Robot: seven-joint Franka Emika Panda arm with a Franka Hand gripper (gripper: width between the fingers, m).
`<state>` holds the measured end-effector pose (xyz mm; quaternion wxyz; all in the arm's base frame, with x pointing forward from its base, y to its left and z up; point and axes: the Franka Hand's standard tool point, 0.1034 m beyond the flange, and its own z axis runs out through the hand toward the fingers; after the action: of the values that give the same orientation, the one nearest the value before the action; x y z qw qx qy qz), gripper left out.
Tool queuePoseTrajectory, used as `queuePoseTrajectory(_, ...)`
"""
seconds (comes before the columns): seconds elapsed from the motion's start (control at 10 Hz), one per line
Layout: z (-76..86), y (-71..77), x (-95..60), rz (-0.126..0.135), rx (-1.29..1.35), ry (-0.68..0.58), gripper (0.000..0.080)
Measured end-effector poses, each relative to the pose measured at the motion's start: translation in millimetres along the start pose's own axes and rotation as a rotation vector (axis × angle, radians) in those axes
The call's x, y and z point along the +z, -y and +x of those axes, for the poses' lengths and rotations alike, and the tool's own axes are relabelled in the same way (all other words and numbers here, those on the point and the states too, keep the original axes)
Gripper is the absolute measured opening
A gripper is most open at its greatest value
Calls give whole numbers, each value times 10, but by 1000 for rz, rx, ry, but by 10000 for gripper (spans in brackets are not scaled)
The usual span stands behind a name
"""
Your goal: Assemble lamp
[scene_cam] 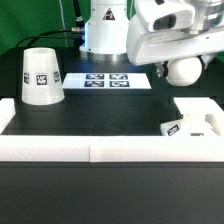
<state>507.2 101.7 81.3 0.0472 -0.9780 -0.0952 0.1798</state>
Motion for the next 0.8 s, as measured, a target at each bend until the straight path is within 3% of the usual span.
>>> queuePoseTrajectory(0.3, 88, -76, -126, -39, -53, -224, 579)
queuePoseTrajectory(0.5, 186, -123, -312, -83, -107, -415, 579)
queuePoseTrajectory(0.8, 201, -226, -292, -130, -114, -616, 579)
